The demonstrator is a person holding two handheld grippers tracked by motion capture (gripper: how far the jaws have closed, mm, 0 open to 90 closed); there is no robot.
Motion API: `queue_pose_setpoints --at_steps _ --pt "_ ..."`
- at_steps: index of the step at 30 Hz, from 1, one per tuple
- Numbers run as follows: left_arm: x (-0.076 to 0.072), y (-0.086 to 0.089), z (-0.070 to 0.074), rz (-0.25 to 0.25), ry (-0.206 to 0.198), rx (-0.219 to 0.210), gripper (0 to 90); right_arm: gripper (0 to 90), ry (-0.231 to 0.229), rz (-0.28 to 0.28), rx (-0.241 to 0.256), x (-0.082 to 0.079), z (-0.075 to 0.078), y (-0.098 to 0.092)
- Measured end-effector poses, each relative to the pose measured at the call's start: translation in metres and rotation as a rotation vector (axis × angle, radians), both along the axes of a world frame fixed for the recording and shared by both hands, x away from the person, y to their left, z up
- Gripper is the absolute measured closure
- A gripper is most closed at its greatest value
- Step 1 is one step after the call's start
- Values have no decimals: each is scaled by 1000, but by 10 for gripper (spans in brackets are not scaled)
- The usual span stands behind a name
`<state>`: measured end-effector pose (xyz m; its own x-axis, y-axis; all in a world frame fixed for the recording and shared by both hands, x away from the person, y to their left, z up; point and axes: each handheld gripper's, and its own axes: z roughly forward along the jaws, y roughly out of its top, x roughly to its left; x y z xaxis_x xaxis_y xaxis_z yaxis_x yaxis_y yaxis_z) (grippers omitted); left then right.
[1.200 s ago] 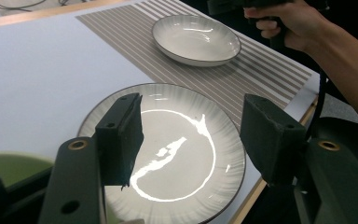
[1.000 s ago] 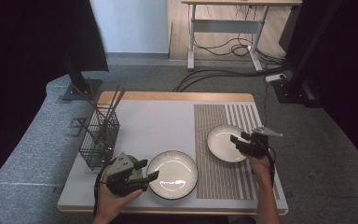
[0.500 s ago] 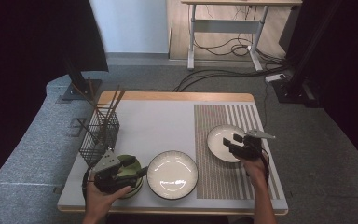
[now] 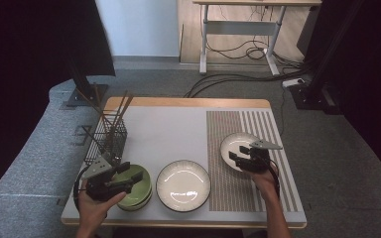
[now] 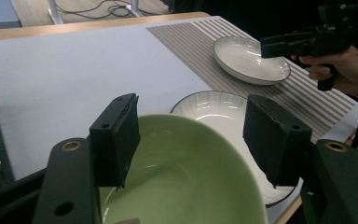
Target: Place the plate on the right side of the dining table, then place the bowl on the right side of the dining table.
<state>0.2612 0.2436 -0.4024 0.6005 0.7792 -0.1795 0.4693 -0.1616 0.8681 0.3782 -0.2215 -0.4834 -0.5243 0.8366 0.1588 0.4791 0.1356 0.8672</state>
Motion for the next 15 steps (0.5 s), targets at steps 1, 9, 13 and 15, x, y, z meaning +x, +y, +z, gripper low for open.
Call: queue_pose_setpoints --at_steps 1,9,13,15 --pt "1 2 -1 5 3 -2 363 423 1 2 -3 0 0 1" --pt "5 12 -4 22 19 -5 364 420 10 19 -35 -1 -2 9" --pt "8 16 -6 32 29 -4 364 421 11 32 -46 -2 -2 11" --pt "10 18 -8 39 35 -3 364 420 12 34 -53 -2 -3 12"
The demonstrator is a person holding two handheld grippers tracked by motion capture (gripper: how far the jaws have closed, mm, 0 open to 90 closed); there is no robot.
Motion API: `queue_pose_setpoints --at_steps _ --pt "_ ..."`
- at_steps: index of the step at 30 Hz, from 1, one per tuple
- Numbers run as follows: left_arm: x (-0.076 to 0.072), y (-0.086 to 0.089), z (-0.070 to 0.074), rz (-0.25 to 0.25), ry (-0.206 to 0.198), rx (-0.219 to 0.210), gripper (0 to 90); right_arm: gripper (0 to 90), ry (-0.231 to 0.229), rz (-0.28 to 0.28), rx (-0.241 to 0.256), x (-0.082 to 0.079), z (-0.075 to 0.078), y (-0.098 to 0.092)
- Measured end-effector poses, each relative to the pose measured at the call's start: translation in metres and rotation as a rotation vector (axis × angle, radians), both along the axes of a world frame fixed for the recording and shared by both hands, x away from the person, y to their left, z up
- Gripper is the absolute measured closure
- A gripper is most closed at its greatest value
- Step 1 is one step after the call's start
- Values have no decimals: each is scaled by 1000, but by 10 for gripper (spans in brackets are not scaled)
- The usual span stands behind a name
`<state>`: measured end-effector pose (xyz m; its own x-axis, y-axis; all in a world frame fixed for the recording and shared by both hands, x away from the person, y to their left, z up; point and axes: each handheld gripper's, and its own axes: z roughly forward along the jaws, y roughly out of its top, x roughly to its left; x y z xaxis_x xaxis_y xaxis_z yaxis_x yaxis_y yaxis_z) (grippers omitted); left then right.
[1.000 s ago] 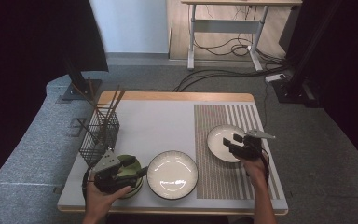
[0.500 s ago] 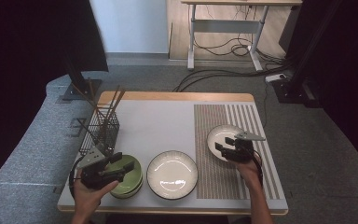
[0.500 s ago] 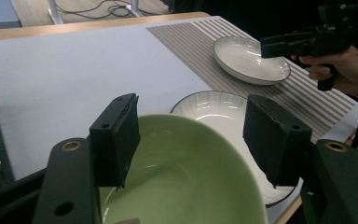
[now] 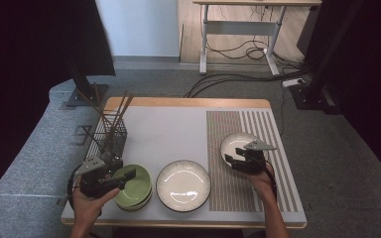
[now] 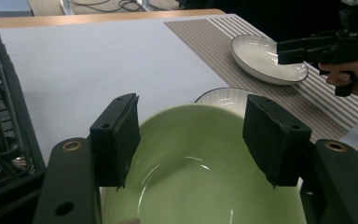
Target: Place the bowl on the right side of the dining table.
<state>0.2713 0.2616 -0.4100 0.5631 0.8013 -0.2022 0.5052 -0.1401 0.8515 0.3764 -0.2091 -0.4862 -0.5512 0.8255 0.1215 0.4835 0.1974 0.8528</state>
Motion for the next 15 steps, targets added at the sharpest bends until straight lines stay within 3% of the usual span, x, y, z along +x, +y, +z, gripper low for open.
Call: queue_pose_setpoints --at_steps 15 --pt "9 11 -9 24 29 12 374 423 8 -4 -2 -1 -3 1"
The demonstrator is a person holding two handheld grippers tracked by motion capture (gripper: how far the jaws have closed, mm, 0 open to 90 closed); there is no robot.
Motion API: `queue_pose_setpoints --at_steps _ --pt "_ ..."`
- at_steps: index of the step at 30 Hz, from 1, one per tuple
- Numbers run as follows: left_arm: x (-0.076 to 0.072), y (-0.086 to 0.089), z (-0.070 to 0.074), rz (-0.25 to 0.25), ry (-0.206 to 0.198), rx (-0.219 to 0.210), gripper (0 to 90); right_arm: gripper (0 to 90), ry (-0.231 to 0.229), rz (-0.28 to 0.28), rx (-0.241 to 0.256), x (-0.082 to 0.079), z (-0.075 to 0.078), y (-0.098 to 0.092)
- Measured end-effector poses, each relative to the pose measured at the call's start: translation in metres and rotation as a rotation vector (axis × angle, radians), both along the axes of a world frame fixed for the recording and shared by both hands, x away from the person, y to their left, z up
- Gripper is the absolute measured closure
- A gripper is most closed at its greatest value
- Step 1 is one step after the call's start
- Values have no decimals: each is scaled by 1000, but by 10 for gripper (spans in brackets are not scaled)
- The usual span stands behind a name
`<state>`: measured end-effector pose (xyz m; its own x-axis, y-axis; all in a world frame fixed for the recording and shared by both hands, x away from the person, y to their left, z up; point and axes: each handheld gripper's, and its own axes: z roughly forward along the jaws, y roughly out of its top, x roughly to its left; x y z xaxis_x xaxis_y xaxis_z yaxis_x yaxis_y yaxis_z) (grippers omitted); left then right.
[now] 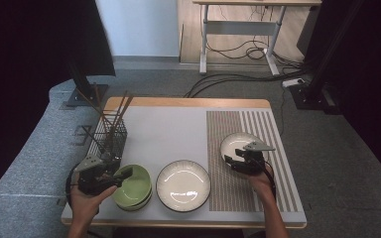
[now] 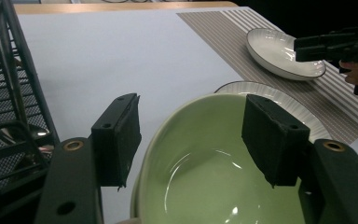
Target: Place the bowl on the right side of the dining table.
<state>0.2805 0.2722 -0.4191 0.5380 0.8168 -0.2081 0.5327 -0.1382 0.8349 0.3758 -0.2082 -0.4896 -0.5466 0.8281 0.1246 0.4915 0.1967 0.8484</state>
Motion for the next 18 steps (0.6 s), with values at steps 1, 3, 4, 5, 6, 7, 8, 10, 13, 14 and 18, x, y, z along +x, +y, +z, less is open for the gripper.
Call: queue_pose_setpoints --at_steps 1,3,4,5,6,7,8,10,13,14,18 --pt "1 1 -1 3 2 0 375 423 0 2 1 0 0 0" --pt "2 1 -2 5 5 1 380 423 1 4 -1 0 0 0" --pt "2 2 -2 6 7 2 381 423 1 4 -2 0 0 1" --pt "3 2 -3 6 9 2 384 423 0 5 -3 0 0 1" --pt "3 2 -4 6 10 2 388 423 0 5 -4 0 0 0" --pt "3 2 -4 5 13 2 396 423 1 3 -4 0 0 0" --pt "4 2 -5 5 15 3 404 423 -1 -1 -1 -1 0 0" --pt "5 2 -6 3 20 7 419 423 0 -2 0 -1 1 -1" --pt "6 2 -8 -3 25 12 442 423 -4 -7 4 -1 1 -2" --pt "7 2 -8 -5 26 13 449 424 -4 -7 4 -1 1 -2" --pt "9 4 -12 -6 42 12 486 423 2 -11 0 -1 0 -2"
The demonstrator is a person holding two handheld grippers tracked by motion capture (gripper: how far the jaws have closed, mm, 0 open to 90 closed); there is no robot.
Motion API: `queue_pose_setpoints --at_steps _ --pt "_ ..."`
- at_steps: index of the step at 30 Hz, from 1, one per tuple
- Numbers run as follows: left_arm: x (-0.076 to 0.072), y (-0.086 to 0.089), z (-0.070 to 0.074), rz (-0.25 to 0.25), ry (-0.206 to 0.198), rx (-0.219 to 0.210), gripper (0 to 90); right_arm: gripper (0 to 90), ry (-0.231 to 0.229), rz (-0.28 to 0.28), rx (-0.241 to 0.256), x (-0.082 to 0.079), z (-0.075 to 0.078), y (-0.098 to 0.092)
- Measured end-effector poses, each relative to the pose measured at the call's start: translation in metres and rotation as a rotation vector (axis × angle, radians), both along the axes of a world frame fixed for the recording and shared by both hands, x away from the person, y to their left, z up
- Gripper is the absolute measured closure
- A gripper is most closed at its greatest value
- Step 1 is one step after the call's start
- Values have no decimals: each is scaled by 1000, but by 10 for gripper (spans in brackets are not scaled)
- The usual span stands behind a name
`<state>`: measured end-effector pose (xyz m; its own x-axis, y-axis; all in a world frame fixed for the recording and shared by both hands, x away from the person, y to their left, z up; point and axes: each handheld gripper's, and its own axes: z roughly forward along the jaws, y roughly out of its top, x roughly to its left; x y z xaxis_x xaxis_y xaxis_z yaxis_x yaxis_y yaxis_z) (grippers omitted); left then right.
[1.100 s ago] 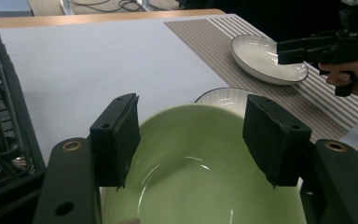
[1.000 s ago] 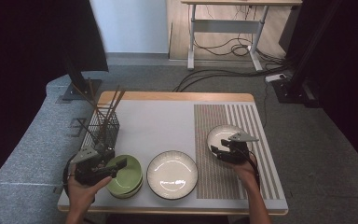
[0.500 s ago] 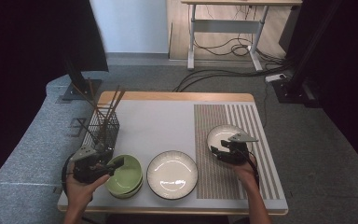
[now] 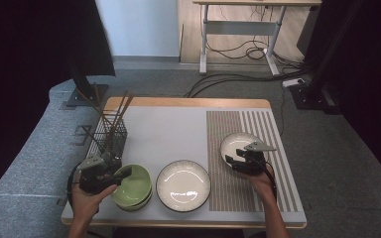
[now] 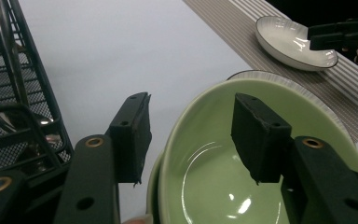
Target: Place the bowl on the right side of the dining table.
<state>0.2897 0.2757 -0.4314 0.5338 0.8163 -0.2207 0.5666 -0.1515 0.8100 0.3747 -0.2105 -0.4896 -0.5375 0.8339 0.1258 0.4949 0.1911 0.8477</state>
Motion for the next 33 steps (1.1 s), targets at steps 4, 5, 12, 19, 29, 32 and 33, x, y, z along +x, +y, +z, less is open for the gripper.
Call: queue_pose_setpoints --at_steps 4,5,12,19,29,32,33 --pt "1 1 -3 1 10 1 520 423 4 -2 -3 0 -1 0" --pt "1 2 -3 0 12 2 529 423 3 -5 -2 0 -1 0" --pt "0 1 -4 -8 14 7 566 423 9 -12 -2 2 -2 -1" --pt "0 1 -5 -13 20 17 606 424 12 -13 -2 3 -3 -1" --pt "2 0 -7 -8 21 48 691 424 16 -18 -2 2 -3 -3" --pt "3 1 -8 -17 24 49 702 424 17 -22 0 1 -3 -4" --pt "3 1 -8 -21 29 56 708 424 16 -24 0 1 -3 -5"
